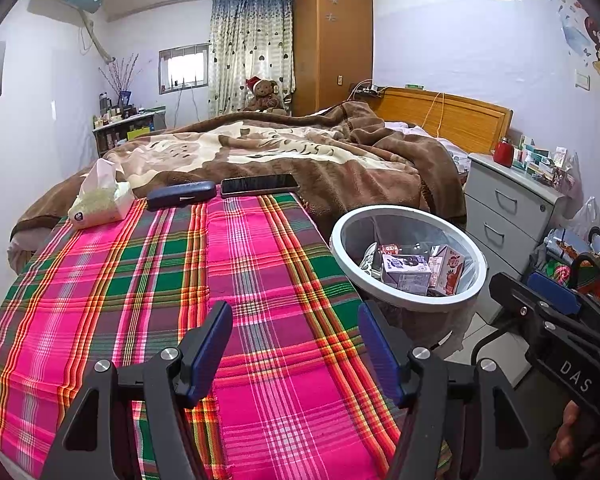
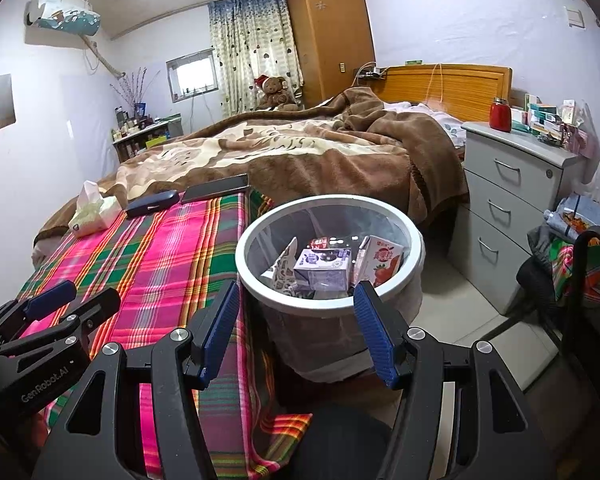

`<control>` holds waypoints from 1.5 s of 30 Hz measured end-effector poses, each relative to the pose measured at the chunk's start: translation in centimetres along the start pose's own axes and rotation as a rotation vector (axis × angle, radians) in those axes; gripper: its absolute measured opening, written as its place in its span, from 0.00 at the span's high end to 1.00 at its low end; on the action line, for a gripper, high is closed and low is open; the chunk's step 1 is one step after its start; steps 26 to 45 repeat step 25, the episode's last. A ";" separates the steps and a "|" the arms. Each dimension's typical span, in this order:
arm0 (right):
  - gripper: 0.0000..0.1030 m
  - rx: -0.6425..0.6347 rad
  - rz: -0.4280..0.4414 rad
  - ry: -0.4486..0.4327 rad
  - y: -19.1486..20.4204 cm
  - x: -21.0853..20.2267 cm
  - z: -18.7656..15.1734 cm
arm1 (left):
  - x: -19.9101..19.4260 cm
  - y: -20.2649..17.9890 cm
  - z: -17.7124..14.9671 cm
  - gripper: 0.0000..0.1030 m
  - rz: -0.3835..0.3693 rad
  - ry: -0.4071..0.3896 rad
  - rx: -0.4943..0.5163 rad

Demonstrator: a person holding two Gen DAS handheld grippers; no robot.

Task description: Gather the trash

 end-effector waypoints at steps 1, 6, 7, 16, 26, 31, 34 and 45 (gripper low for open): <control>0.41 0.000 0.000 -0.001 0.0 0.0 0.0 | 0.0 0.0 0.0 0.37 0.000 -0.001 0.000; 0.41 0.004 -0.002 -0.001 -0.1 0.0 0.0 | 0.0 0.0 0.0 0.37 -0.003 -0.001 -0.003; 0.41 0.003 -0.002 0.000 -0.1 0.0 0.0 | 0.1 0.0 0.0 0.37 -0.001 -0.002 0.000; 0.41 0.002 0.004 0.000 0.0 -0.1 0.0 | 0.0 0.1 0.0 0.37 -0.002 0.000 -0.004; 0.41 0.001 0.005 0.004 0.1 -0.2 0.0 | 0.2 0.1 -0.3 0.37 -0.002 0.008 -0.006; 0.41 0.001 0.005 0.004 0.1 -0.2 0.0 | 0.2 0.1 -0.3 0.37 -0.002 0.008 -0.006; 0.41 0.001 0.005 0.004 0.1 -0.2 0.0 | 0.2 0.1 -0.3 0.37 -0.002 0.008 -0.006; 0.41 0.001 0.005 0.004 0.1 -0.2 0.0 | 0.2 0.1 -0.3 0.37 -0.002 0.008 -0.006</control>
Point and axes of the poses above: each gripper's, at about its wrist camera, not at the fingertips, and x roughly the way its jaws point, y to its left, z to its top, the point moved 8 cm from there along x, roughly the way its jaws point, and after that the axes turned 10 degrees about -y, right-handed, at the moved point
